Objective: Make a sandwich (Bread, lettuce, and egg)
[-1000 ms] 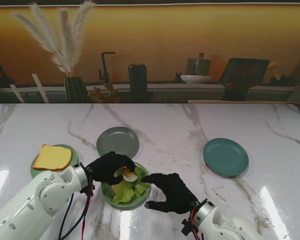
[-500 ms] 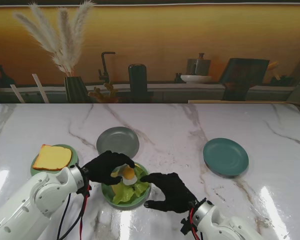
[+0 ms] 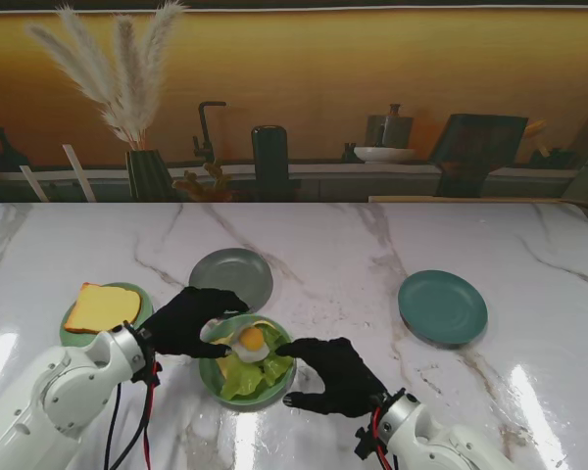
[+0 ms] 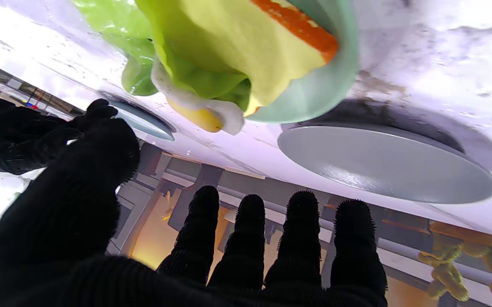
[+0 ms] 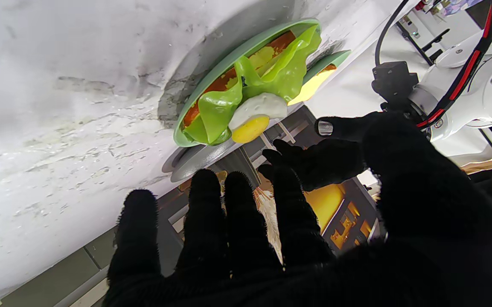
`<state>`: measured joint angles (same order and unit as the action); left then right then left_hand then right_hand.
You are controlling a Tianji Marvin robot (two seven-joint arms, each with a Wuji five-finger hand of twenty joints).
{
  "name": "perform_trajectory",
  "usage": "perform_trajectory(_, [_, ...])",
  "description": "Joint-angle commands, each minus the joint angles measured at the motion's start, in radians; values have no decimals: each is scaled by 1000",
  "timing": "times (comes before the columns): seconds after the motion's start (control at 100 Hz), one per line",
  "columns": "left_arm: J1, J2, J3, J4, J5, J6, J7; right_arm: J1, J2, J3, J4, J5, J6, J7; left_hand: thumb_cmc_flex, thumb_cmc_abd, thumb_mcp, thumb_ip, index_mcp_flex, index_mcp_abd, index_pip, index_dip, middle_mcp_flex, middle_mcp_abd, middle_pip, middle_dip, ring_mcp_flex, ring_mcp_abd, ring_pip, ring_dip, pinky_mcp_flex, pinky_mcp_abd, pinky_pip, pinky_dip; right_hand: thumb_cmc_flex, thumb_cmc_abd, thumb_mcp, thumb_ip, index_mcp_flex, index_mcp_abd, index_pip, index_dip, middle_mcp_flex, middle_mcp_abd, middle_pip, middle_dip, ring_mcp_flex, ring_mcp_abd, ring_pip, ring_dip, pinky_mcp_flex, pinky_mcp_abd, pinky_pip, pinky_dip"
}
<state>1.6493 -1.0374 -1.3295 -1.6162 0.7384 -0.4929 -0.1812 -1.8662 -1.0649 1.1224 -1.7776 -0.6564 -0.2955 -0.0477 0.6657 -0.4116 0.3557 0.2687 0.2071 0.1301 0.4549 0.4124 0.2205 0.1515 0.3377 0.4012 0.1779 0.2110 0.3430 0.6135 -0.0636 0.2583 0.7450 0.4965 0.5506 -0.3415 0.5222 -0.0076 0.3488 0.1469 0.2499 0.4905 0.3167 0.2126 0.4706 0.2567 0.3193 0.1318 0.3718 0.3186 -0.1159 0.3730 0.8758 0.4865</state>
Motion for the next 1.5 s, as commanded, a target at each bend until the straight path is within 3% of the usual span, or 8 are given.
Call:
perform_trajectory(0.0, [13, 1, -23, -11, 21, 17, 13, -4, -18, 0, 0, -6, -7, -4, 5, 22, -33, -57, 4, 18, -30, -27, -23, 20, -18, -28, -36, 11, -31, -35, -13, 0, -52, -61, 6, 15, -7, -5, 19, -26, 7, -6, -5, -14, -14, -2, -20, -20, -7, 8, -21, 22, -15, 9])
perform_trajectory(0.15, [43, 2, -81, -34, 65, 50, 9, -4, -19, 3, 1, -12, -8, -7, 12, 24, -81, -83, 16, 29, -90, -77, -29, 30, -68, -75, -58, 16, -59, -77, -3, -21, -174, -182, 7, 16, -8, -5, 20, -24, 8, -6, -4, -13, -14, -2, -18, -20, -7, 8, -21, 22, -15, 10])
perform_trajectory(0.31, [76, 3, -149, -51, 135, 100, 10, -2, -19, 4, 2, -15, -10, -10, 24, 31, -137, -112, 23, 44, -138, -109, -38, 40, -109, -97, -81, 21, -86, -110, -1, -35, -280, -253, 8, 17, -8, -5, 20, -26, 8, -7, -3, -12, -14, -2, -18, -20, -6, 8, -20, 22, -15, 11])
perform_trajectory(0.52, [78, 6, -218, -38, 220, 145, 24, -3, -18, 3, 0, -16, -10, -9, 24, 19, -152, -115, 0, 25, -164, -116, -59, 32, -165, -120, -99, 14, -107, -126, -1, -33, -325, -275, 9, 17, -8, -5, 22, -24, 9, -7, -3, -13, -14, -2, -19, -20, -6, 9, -20, 22, -16, 11])
perform_trajectory(0.89, [46, 14, -265, 29, 297, 228, 4, -1, -18, 2, -2, -19, -12, -8, 29, 11, -145, -115, 22, 35, -169, -117, -42, 37, -132, -96, -91, 9, -123, -143, 3, -36, -348, -278, 10, 15, -8, -5, 23, -23, 8, -7, -2, -13, -15, -2, -18, -18, -7, 8, -20, 21, -16, 12])
perform_trajectory(1.22, [41, 26, -308, 89, 399, 238, 17, 1, -16, -6, -2, -11, -9, 3, 25, -8, -136, -115, -11, 15, -179, -106, -69, 28, -196, -109, -120, -10, -157, -159, 0, -54, -391, -280, 9, 14, -8, -5, 34, -21, 12, -7, 2, -14, -14, -2, -16, -19, -6, 9, -20, 20, -17, 13])
perform_trajectory(1.49, [18, 34, -305, 144, 425, 258, 3, -2, -15, -7, -7, -10, -6, 12, 14, -24, -114, -121, -4, 42, -253, -176, -85, 30, -254, -125, -125, -18, -200, -204, 14, -89, -492, -307, 10, 13, -8, -5, 34, -20, 11, -8, 4, -12, -15, -2, -15, -18, -6, 9, -20, 21, -18, 13])
